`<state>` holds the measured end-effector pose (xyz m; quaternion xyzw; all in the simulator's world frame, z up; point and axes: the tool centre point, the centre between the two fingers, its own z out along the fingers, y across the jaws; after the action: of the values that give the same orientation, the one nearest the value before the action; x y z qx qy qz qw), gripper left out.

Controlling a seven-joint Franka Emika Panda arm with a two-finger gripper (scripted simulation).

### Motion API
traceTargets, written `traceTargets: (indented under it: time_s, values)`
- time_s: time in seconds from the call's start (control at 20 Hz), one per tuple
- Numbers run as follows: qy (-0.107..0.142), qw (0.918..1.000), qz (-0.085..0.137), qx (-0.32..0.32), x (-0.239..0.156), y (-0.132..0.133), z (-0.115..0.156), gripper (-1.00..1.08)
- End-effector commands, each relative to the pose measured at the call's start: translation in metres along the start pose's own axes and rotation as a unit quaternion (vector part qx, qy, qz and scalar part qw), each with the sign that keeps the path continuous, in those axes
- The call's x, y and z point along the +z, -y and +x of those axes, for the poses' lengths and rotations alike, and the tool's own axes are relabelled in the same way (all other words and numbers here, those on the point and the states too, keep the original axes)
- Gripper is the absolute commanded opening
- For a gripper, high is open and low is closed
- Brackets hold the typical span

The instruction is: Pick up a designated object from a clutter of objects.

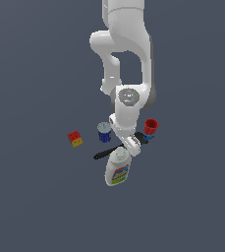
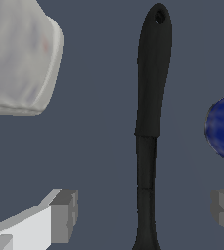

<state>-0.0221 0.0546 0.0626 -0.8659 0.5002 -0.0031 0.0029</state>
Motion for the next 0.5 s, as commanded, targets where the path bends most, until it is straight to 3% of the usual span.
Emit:
traceTargets:
  time_s: [0.0,0.45]
  values:
    - [0.001,1.0000,-0.004,0.001,0.014,-0.004,0.000,1.00]
    - [0.001,1.0000,-0.004,0.002,0.045,-0.004,-0.001,1.00]
